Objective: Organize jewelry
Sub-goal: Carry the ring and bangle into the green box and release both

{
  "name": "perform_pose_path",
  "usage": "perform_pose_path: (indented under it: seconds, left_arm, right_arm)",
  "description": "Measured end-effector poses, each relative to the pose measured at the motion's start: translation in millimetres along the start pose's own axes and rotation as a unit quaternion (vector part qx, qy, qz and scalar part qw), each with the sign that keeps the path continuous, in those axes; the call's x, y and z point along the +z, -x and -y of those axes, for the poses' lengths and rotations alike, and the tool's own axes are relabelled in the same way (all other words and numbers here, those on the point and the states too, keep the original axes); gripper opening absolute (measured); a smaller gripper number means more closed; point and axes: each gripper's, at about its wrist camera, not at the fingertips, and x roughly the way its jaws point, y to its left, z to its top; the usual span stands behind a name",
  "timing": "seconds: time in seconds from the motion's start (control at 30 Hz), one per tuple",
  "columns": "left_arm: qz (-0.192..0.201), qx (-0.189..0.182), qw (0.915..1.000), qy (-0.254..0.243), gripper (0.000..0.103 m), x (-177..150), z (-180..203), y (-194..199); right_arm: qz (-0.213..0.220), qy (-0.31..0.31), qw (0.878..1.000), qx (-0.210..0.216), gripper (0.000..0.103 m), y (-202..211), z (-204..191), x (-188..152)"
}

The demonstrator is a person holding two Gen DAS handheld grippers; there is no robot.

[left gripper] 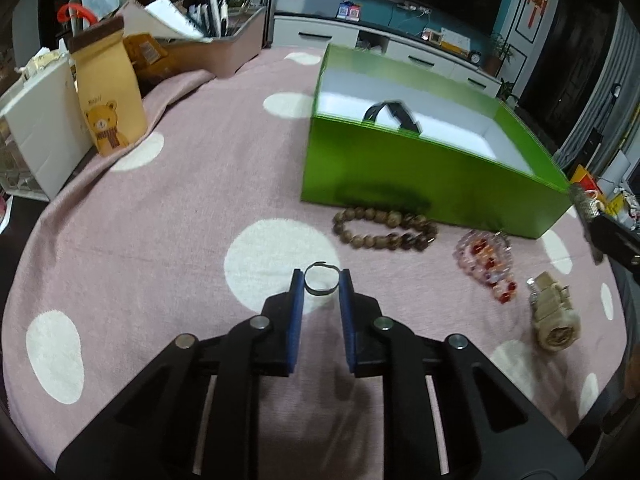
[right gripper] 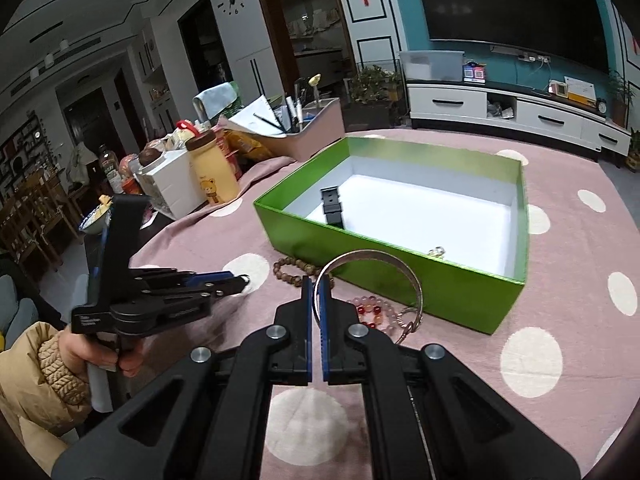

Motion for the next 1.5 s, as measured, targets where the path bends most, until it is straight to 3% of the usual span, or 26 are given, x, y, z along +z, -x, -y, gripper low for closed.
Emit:
perform_pose_path:
  seconds: [0.3,0.67,0.93,1.33,1.5]
  left_arm:
    - [0.039,-0.035,0.9983,-0.026,0.017,31.6,26.4,29.9]
    - [0.068,-0.051,0.9945,-0.062,0.017,78.9,67.9,28.2]
    - [0.062,-0.051,0.9937,-0.077,0.017,107.6,90.6,5.8]
    - [0.033,-0.044,0.9951,-0.082,0.017,119.5,97.6,-33.9]
    - [0.013,-0.038,0.9965,-0.073,0.017,121.1,94.1,-48.6]
  right_arm:
    - [0.020,0.006,0.999,-0.030,0.003,13.1,21.0,13.2]
    - [0.028,0.017,0.997,-0.066,0.003,8.5,50.6,34.2]
    - [0.021,0.020,0.997,-0.076,0.003,-8.7,68.7,46.3]
    - [-0.014,0.013,0.997,-0.073,0.003,-43.2,84.5,46.9]
    - [-0.031,-0.002,0.997,-0.075,0.010,-53.5,91.3,46.3]
